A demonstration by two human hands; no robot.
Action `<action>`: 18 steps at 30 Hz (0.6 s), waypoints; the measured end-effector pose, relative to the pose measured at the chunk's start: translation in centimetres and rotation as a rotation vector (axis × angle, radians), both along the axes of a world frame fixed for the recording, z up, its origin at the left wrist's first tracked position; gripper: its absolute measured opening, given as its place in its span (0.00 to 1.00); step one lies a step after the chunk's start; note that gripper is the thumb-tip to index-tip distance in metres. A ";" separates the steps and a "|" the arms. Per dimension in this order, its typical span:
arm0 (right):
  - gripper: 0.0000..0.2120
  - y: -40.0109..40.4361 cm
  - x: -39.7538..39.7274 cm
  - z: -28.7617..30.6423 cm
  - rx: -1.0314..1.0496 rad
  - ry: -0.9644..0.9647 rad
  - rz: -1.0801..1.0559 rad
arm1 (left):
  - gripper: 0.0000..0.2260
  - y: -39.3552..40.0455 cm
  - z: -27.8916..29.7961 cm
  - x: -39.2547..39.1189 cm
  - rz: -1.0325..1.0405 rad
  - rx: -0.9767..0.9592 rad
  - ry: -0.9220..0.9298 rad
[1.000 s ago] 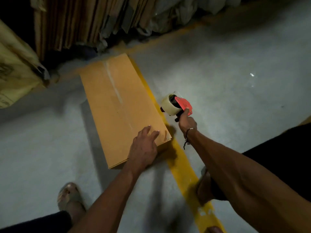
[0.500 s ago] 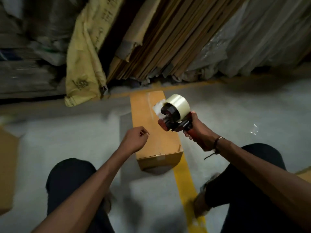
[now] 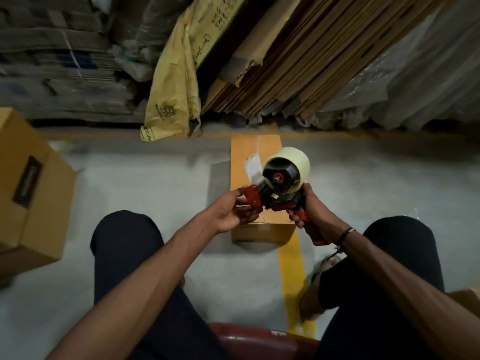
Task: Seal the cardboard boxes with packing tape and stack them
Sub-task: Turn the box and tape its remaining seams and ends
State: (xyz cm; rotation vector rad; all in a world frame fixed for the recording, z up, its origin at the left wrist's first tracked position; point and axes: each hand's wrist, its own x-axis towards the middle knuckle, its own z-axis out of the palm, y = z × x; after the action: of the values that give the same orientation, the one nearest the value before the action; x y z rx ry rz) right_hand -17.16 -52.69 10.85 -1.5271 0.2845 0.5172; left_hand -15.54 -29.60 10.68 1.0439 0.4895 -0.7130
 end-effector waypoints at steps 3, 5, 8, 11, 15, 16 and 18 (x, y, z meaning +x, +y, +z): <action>0.40 -0.2 0.0 -0.1 0.014 -0.010 0.034 | 0.17 0.2 0.5 0.3 0.005 -0.033 0.005; 0.40 -0.2 0.1 0.0 0.041 0.000 0.031 | 0.13 0.0 0.4 0.4 -0.027 -0.049 0.036; 0.40 -0.1 0.3 0.2 0.076 0.002 0.009 | 0.09 -0.6 0.2 0.6 -0.021 -0.072 0.061; 0.39 -0.1 0.3 0.3 0.093 -0.006 0.010 | 0.12 -0.6 -0.2 0.8 0.054 -0.114 0.123; 0.41 -0.3 0.8 -0.1 0.092 0.016 0.016 | 0.14 -0.3 0.2 0.9 0.152 -0.153 0.159; 0.41 -0.3 1.0 -0.3 0.097 0.018 0.020 | 0.14 -0.3 0.3 0.8 0.184 -0.160 0.153; 0.42 -0.2 1.2 -0.4 0.086 0.024 0.036 | 0.13 -0.4 0.2 0.7 0.259 -0.143 0.151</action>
State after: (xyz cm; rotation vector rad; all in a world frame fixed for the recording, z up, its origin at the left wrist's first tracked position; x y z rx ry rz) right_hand -15.95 -52.87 10.42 -1.4458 0.2508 0.5692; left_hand -14.83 -30.03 10.87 0.7787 0.6803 -0.5885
